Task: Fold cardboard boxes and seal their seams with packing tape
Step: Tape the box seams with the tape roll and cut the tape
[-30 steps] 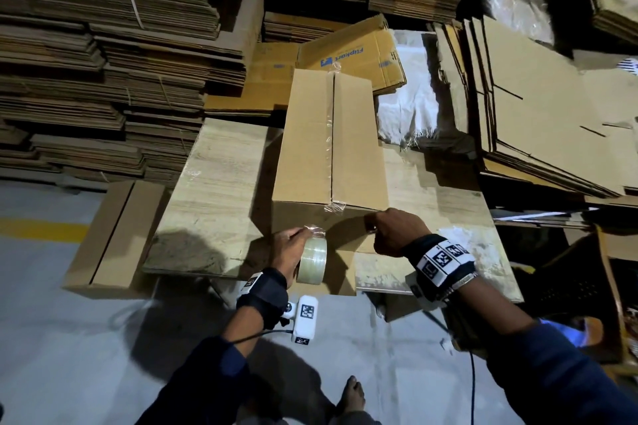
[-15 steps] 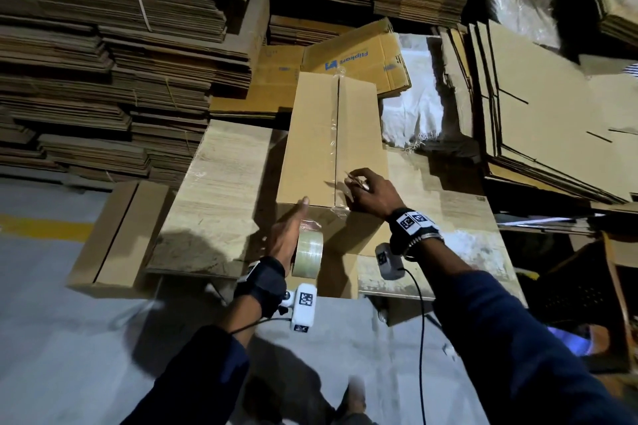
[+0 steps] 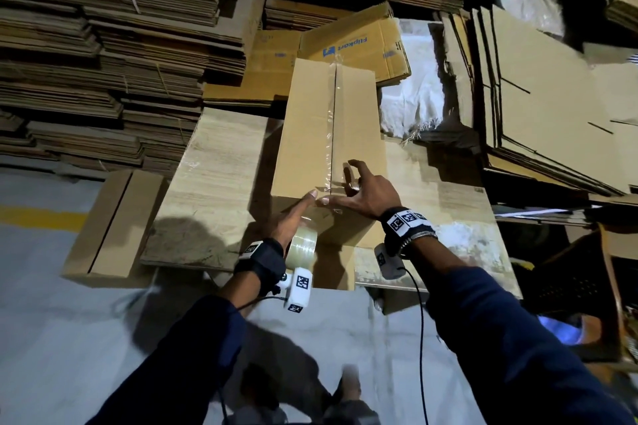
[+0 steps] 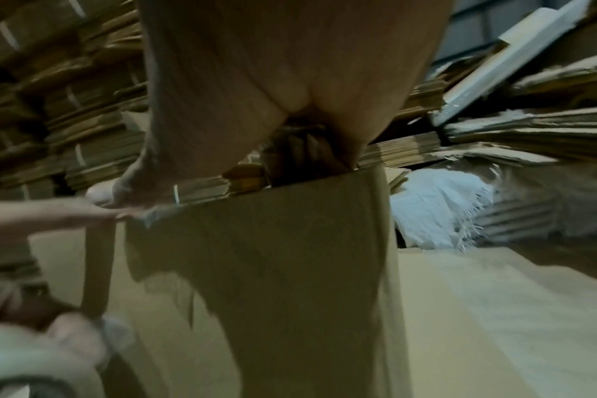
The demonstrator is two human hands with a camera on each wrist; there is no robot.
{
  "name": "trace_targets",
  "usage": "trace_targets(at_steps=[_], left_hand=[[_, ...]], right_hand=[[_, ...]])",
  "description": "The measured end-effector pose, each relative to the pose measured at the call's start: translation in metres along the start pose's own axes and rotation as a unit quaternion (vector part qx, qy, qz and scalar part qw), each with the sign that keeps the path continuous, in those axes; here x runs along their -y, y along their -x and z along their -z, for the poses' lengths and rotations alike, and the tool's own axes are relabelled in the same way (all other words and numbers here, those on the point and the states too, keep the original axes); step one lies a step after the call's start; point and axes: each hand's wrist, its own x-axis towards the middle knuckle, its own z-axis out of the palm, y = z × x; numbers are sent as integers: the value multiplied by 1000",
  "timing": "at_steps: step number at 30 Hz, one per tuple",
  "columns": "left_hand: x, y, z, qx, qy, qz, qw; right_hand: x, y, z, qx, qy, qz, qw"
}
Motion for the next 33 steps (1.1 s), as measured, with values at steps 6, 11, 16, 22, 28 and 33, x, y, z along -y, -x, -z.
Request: trace_targets(at_steps=[6, 11, 16, 22, 28, 33], left_hand=[[1, 0, 3, -11, -13, -5, 1000], [-11, 14, 5, 51, -11, -21, 998], [-8, 16, 7, 57, -7, -38, 998], [-2, 8, 7, 50, -16, -14, 999], [1, -5, 9, 28, -32, -6, 999], [-4, -5, 15, 79, -81, -14, 993]], right_hand=[[-5, -5, -9, 19, 87, 68, 994], [-11, -10, -7, 55, 84, 77, 992], [-10, -13, 0, 79, 65, 44, 994], [1, -10, -6, 39, 61, 24, 997], [-5, -14, -2, 82, 73, 69, 991], [-8, -14, 5, 116, 55, 40, 991]])
